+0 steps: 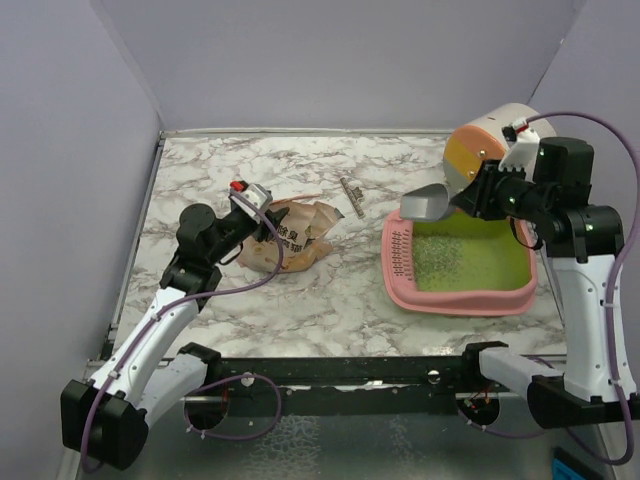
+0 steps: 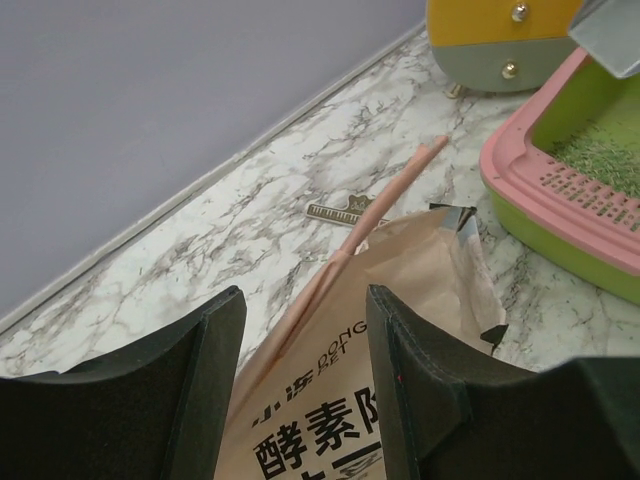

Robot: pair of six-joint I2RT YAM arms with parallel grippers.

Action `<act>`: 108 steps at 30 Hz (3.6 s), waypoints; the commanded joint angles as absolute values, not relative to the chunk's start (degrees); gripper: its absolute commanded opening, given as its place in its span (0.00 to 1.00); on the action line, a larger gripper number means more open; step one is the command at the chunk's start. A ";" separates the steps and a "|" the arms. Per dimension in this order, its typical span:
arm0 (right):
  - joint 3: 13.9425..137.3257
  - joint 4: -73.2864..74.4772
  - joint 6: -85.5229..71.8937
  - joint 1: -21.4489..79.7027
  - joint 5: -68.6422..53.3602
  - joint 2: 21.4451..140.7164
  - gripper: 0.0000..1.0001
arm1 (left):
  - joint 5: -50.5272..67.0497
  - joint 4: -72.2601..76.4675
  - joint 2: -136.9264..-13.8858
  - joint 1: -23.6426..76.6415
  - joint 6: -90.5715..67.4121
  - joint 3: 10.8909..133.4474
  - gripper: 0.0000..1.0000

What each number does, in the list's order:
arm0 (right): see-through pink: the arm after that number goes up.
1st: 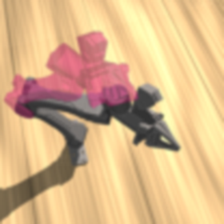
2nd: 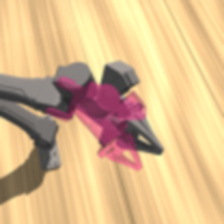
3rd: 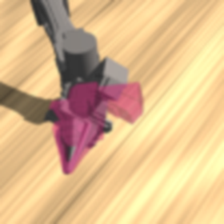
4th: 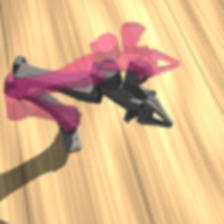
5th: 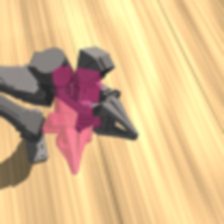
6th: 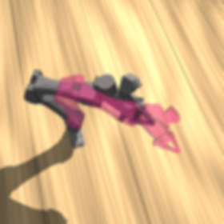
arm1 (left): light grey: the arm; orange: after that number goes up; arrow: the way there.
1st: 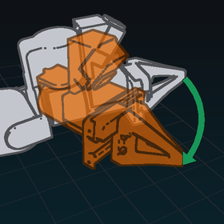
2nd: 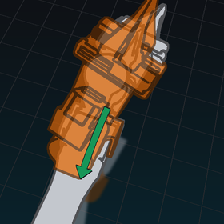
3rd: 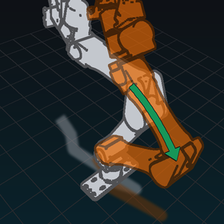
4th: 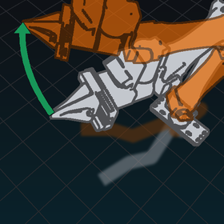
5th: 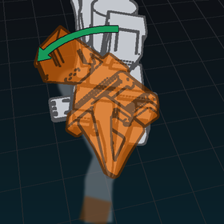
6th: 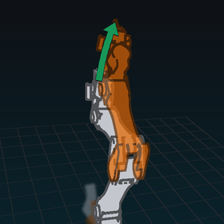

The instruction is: Fill the litter box with clean litter

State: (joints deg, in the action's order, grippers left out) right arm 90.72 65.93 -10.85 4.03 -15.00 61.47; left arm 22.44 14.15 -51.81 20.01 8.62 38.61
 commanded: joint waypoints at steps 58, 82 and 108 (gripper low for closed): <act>103.71 51.65 -6.67 21.71 -32.76 90.28 0.01 | 16.63 -31.72 -70.07 22.85 31.18 69.61 0.00; 101.96 50.47 -6.91 25.73 -34.39 93.63 0.01 | 23.79 -16.44 -59.27 23.12 23.97 60.74 0.00; 110.35 52.62 -10.80 39.76 -9.31 106.72 0.01 | 25.22 -3.98 -52.97 23.64 18.48 51.27 0.00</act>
